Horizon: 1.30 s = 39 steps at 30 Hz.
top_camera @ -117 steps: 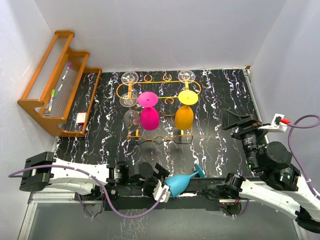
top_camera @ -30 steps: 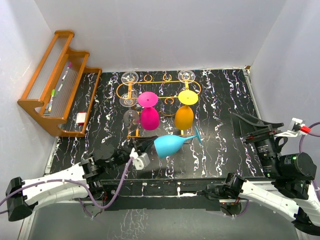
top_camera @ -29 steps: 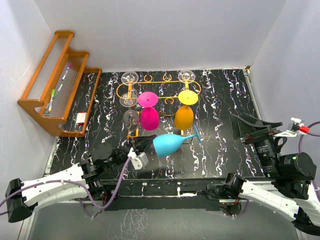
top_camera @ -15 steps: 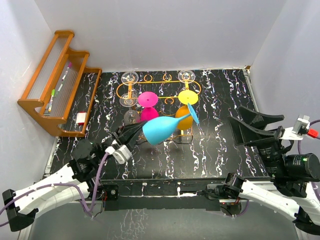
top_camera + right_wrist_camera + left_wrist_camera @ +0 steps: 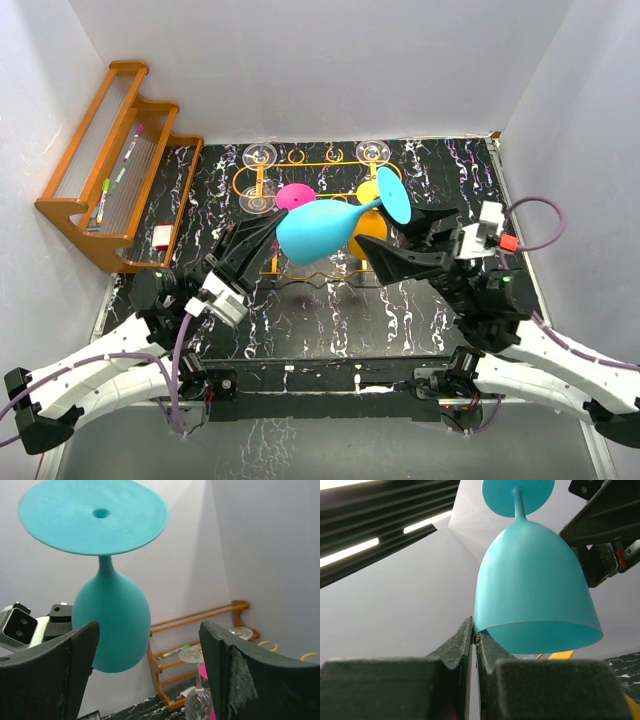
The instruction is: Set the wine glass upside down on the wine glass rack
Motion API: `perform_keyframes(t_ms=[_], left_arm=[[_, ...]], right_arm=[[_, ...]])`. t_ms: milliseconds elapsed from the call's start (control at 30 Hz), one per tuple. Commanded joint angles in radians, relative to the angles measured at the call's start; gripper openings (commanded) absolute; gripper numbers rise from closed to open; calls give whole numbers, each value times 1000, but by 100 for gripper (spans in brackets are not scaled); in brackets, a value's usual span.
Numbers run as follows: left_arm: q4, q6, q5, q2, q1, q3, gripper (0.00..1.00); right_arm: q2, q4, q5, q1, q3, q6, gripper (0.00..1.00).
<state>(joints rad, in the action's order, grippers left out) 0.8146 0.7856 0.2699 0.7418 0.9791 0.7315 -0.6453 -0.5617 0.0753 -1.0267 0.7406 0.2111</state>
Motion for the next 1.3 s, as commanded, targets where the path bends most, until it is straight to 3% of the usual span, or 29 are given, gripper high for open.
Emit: perform_keyframes(t_ms=[0, 133, 233, 467, 733, 1267], left_arm=[[70, 51, 41, 11, -35, 53, 0], [76, 46, 44, 34, -53, 65, 0], [90, 46, 72, 50, -60, 59, 0], [91, 34, 91, 82, -60, 63, 0], [97, 38, 112, 91, -60, 57, 0], [99, 58, 133, 74, -60, -1, 0]], right_arm=[[-96, -364, -114, -4, -10, 56, 81], [-197, -763, -132, -4, -105, 94, 70], [-245, -945, -88, -4, -137, 104, 69], [-272, -1054, -20, -3, -143, 73, 68], [-304, -996, 21, -3, -115, 86, 64], [-409, -1153, 28, 9, -92, 167, 49]])
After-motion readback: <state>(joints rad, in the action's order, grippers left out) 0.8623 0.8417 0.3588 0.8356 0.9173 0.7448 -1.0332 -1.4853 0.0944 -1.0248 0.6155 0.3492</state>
